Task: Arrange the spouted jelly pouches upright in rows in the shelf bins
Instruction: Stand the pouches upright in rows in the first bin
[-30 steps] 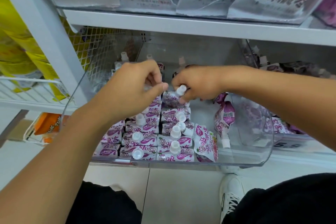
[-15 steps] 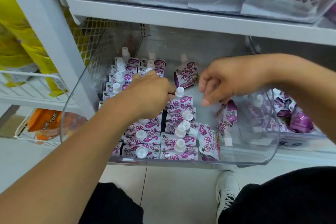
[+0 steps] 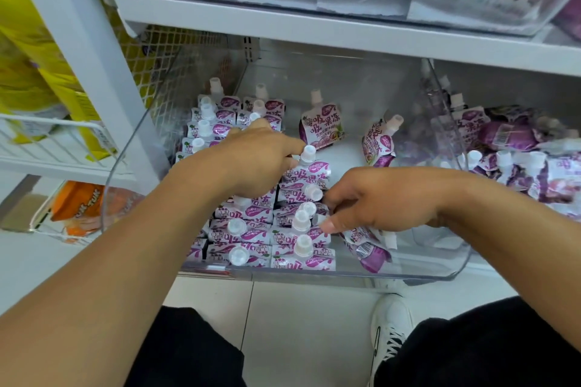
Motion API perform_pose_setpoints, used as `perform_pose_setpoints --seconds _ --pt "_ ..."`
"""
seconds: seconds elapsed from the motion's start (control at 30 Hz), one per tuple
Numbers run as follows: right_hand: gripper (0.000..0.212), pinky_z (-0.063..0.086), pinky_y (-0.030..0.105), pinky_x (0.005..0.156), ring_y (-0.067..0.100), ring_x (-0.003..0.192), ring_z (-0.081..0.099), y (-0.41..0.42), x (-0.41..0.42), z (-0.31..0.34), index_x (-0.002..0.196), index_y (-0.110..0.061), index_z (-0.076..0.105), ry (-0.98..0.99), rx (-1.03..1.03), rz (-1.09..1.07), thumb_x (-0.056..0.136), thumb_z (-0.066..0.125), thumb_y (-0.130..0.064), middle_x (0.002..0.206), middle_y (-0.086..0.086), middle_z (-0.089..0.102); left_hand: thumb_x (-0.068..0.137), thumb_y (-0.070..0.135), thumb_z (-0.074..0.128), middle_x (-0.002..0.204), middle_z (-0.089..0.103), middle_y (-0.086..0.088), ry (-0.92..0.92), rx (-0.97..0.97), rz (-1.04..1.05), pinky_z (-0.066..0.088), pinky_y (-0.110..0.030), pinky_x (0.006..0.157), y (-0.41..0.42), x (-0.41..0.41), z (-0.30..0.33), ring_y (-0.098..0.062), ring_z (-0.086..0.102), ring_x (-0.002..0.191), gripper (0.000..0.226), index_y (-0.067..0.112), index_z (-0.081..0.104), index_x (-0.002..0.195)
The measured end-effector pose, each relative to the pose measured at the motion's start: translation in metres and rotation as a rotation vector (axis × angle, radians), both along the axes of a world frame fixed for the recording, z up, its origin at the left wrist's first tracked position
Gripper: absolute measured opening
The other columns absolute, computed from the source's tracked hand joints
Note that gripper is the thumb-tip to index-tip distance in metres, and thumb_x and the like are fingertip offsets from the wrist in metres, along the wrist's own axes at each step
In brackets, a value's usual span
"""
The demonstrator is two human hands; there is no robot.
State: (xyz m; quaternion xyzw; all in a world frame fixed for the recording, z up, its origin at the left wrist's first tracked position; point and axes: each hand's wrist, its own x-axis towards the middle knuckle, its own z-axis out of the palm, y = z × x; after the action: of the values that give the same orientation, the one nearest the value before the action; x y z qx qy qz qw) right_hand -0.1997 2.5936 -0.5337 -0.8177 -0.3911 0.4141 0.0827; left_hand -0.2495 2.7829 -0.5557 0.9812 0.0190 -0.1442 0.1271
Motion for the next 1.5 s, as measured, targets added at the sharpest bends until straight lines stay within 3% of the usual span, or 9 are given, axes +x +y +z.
perform_pose_setpoints --seconds 0.2,0.33,0.47,0.63,0.8,1.0,1.13,1.3,1.5 --pt "0.040 0.053 0.040 0.086 0.019 0.096 0.060 -0.007 -0.019 0.008 0.102 -0.022 0.063 -0.198 -0.056 0.055 0.076 0.074 -0.051 0.102 -0.003 0.061 0.098 0.052 0.031 0.078 0.051 0.008 0.035 -0.122 0.040 0.029 -0.047 0.102 -0.001 0.003 0.001 -0.018 0.032 0.113 0.037 0.036 0.049 0.070" --pt "0.016 0.053 0.035 0.079 0.016 0.092 0.058 -0.016 -0.032 0.025 0.089 -0.024 0.067 -0.316 -0.094 0.036 0.079 0.074 -0.035 0.095 -0.005 0.059 0.084 0.078 0.031 0.074 0.055 0.011 -0.045 -0.109 0.014 0.035 -0.043 0.092 -0.006 -0.002 0.000 -0.017 0.035 0.105 0.037 0.051 0.052 0.071" --pt "0.017 0.056 0.033 0.073 0.016 0.080 0.063 -0.017 -0.035 0.019 0.071 -0.023 0.063 -0.412 -0.068 -0.049 0.081 0.074 -0.030 0.089 -0.003 0.062 0.095 0.055 0.047 0.087 0.060 0.012 -0.089 -0.042 0.000 0.031 -0.050 0.101 -0.007 -0.002 -0.003 -0.021 0.035 0.116 0.015 0.043 0.056 0.100" --pt "0.020 0.047 0.010 0.067 -0.006 0.070 0.059 -0.030 -0.008 0.048 0.083 -0.028 0.073 -0.629 0.177 -0.152 0.073 0.082 -0.014 0.077 -0.018 0.063 0.098 0.043 0.050 0.081 0.048 0.011 -0.104 -0.063 0.012 0.030 -0.050 0.103 -0.007 0.000 -0.004 -0.020 0.033 0.116 0.010 0.043 0.055 0.090" --pt "0.035 0.057 0.038 0.067 0.027 0.072 0.063 -0.004 0.029 0.025 0.090 -0.022 0.059 -0.911 0.348 -0.070 0.072 0.071 0.006 0.079 0.003 0.066 0.091 0.037 0.066 0.055 0.048 0.010 -0.204 -0.129 0.018 0.045 -0.038 0.076 -0.001 0.004 -0.008 -0.014 0.045 0.065 0.031 0.031 0.060 0.061" --pt "0.024 0.045 0.019 0.065 0.013 0.080 0.063 0.041 0.059 0.003 0.088 -0.015 0.069 -0.582 0.461 -0.003 0.070 0.076 -0.001 0.085 -0.005 0.065 0.074 0.050 0.078 0.069 0.068 0.009 -0.378 -0.082 0.104 0.055 -0.037 0.073 -0.002 -0.002 -0.002 -0.010 0.062 0.068 0.026 0.024 0.074 0.075" --pt "0.030 0.059 0.033 0.072 0.019 0.087 0.069 0.053 0.067 0.007 0.096 -0.013 0.064 -0.240 0.464 -0.110 0.072 0.074 0.003 0.096 0.004 0.069 0.063 0.059 0.080 0.085 0.065 0.010 -0.591 -0.028 0.200 0.052 -0.041 0.083 -0.006 -0.002 0.009 -0.017 0.062 0.085 0.050 0.025 0.058 0.093" --pt "0.029 0.051 0.031 0.078 0.023 0.096 0.060 0.051 0.090 0.018 0.115 -0.011 0.058 -0.726 0.183 -0.078 0.086 0.066 -0.011 0.109 0.006 0.060 0.075 0.049 0.060 0.091 0.063 -0.003 -0.502 -0.119 0.152 0.055 -0.044 0.073 -0.006 0.009 0.005 -0.025 0.060 0.083 0.050 0.021 0.051 0.115" --pt "0.028 0.036 0.023 0.060 0.016 0.073 0.053 0.066 0.099 0.002 0.079 -0.014 0.052 -0.565 0.080 -0.105 0.093 0.063 -0.036 0.081 -0.004 0.053 0.096 0.059 0.037 0.067 0.054 0.004 -0.370 0.104 0.038 0.036 -0.042 0.096 -0.011 0.015 0.000 -0.025 0.051 0.076 0.043 0.023 0.060 0.091"
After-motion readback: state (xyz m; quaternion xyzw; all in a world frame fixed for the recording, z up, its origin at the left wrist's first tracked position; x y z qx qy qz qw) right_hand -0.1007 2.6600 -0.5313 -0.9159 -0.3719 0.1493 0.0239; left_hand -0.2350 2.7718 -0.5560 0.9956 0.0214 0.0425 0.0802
